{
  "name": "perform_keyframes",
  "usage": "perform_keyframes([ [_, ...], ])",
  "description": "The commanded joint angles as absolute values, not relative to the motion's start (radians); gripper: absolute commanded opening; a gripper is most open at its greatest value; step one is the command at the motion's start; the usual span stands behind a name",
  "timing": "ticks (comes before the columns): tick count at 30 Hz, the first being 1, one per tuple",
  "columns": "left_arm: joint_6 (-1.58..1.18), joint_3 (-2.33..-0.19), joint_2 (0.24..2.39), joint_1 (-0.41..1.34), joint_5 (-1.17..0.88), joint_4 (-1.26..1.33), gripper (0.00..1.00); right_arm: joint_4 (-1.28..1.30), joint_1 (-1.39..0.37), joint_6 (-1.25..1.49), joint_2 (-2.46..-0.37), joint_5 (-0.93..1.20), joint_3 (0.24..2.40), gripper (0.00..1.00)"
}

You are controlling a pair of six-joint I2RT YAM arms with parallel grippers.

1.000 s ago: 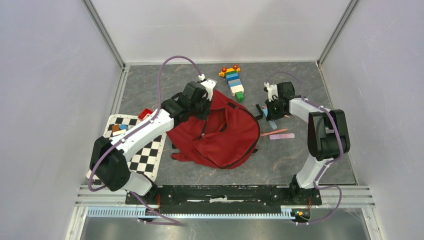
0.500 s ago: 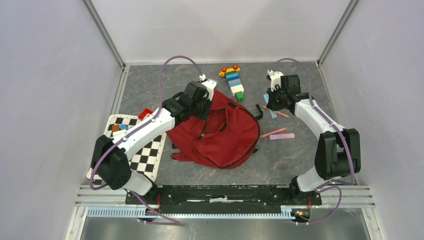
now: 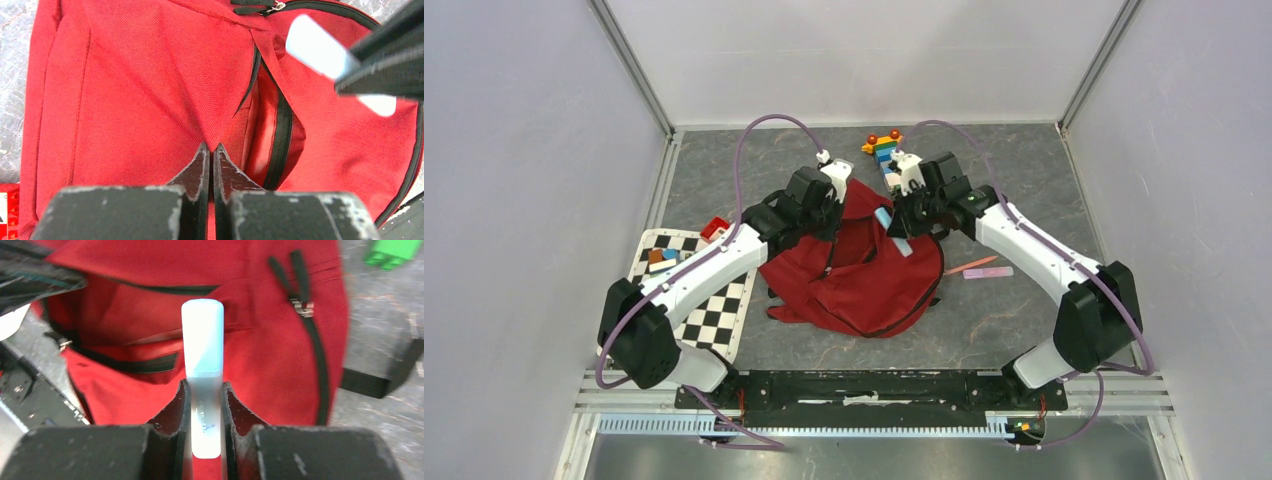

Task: Pack the student bag
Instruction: Pick up the stationery from the center of the board, then place the stationery in the student bag.

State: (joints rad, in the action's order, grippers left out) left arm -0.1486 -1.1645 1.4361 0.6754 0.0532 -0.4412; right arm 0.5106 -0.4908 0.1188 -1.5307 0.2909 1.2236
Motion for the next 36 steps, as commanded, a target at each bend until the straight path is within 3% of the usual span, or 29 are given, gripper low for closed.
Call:
perform_keyframes([
  [1,-0.174,-1.158,1.391,0.675,0.08,-0.388,0.02,0.506,-0.565,0.215,-1.459,0.345,1.196,0.0],
  [16,-0.196,-1.156,1.378,0.677,0.016,-0.376,0.02,0.498,-0.615,0.314,-1.671,0.449,1.323,0.0],
  [29,-0.2,-1.158,1.36,0.676,0.005,-0.38,0.02,0.084,-0.626,0.657,-1.692,0.284,1.248,0.0],
  [36,-0.204,-1.157,1.358,0.676,0.005,-0.379,0.02,-0.189,-0.735,0.75,-1.705,0.107,1.15,0.0],
])
